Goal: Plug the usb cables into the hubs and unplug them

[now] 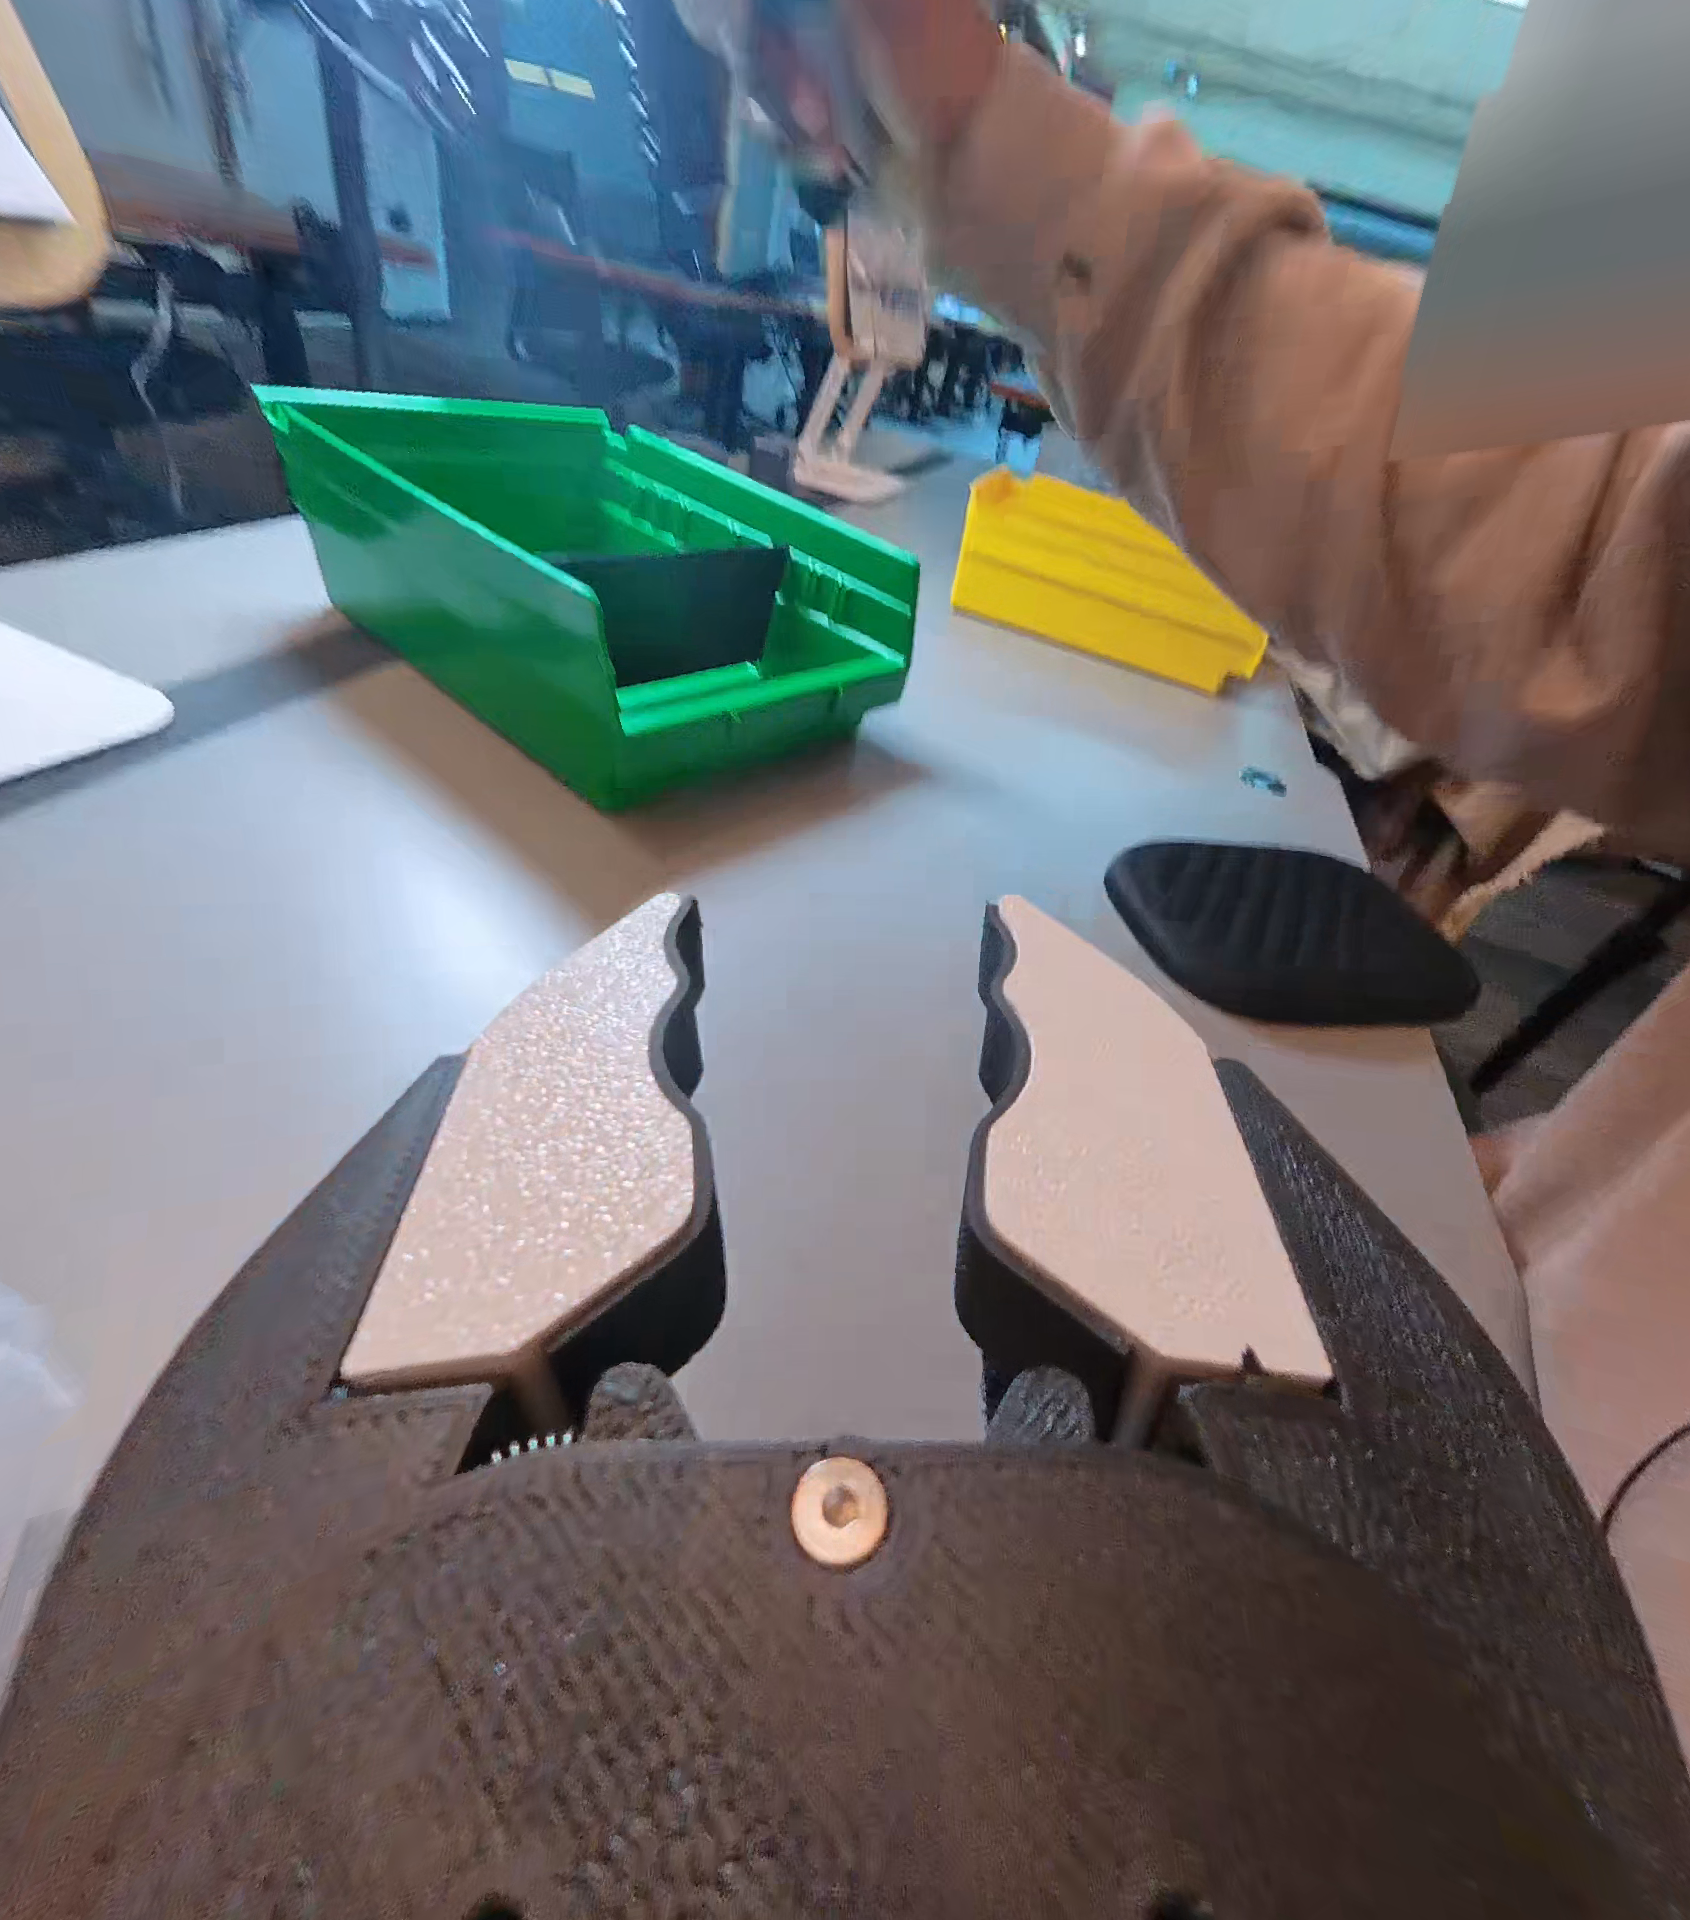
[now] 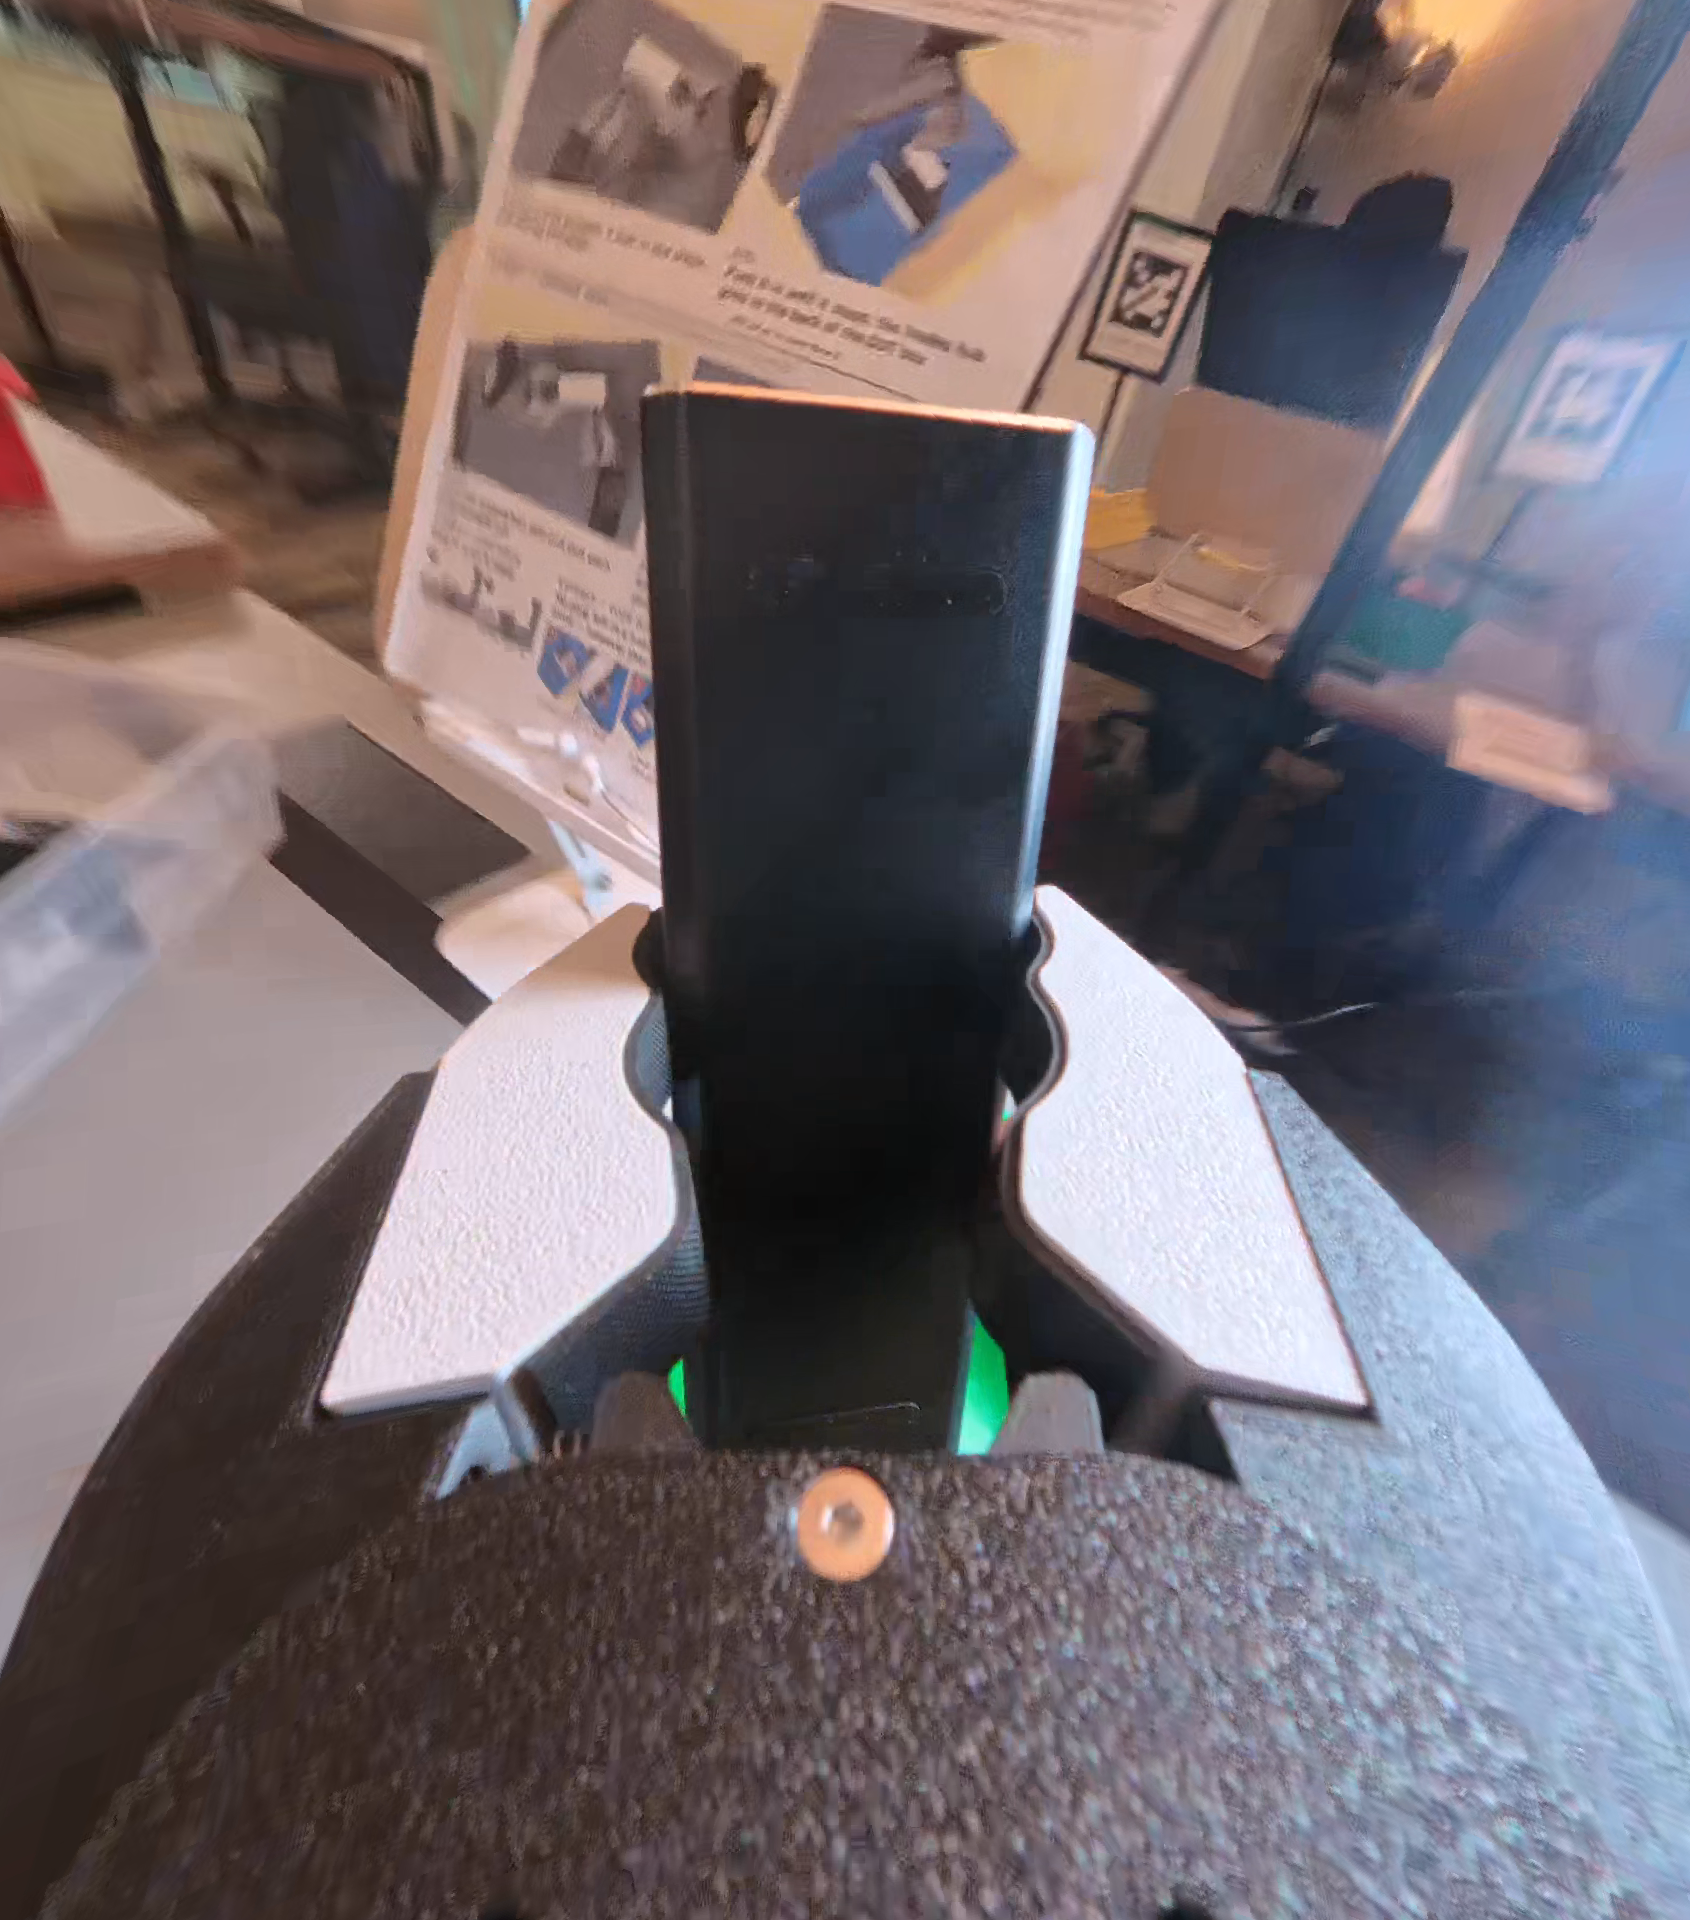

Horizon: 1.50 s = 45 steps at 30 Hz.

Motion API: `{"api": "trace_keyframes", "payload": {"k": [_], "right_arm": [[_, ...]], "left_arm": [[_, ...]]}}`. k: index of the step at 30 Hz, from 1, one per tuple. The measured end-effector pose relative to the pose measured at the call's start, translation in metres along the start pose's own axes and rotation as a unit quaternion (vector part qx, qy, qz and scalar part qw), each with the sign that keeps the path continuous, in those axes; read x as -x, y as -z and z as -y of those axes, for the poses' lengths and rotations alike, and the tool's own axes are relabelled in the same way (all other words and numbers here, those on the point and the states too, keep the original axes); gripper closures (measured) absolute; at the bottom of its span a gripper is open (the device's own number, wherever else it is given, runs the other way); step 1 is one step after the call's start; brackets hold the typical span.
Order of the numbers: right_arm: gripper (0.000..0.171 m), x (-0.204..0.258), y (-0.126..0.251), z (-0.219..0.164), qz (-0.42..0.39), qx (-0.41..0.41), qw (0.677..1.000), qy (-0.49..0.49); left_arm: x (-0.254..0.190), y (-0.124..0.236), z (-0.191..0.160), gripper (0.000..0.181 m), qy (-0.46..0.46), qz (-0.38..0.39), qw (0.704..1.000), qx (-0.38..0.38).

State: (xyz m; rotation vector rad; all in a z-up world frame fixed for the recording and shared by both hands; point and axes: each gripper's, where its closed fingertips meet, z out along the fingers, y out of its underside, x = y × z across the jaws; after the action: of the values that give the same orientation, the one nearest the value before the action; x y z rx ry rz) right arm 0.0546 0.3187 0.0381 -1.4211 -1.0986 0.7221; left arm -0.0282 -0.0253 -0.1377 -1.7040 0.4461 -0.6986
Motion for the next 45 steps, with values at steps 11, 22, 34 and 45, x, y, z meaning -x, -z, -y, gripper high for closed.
{"api": "trace_keyframes", "payload": {"k": [11, 22, 34, 45], "right_arm": [[0.109, -0.041, -0.055, -0.199, 0.069, 0.228, 0.932, -0.273], [0.108, -0.032, -0.038, -0.264, 0.051, 0.477, 0.833, -0.276], [0.107, -0.091, -0.026, -0.239, -0.155, 0.514, 0.843, -0.033], [0.163, -0.076, -0.050, -0.259, -0.108, 0.530, 0.841, 0.010]], "left_arm": [[0.001, -0.015, -0.043, 0.130, -0.056, -0.009, 0.994, 0.092], [-0.004, -0.019, -0.057, 0.132, -0.037, -0.026, 0.993, 0.113], [-0.012, -0.021, -0.064, 0.133, -0.062, -0.027, 0.988, 0.137], [-0.013, -0.022, -0.071, 0.135, -0.073, -0.027, 0.985, 0.155]]}}
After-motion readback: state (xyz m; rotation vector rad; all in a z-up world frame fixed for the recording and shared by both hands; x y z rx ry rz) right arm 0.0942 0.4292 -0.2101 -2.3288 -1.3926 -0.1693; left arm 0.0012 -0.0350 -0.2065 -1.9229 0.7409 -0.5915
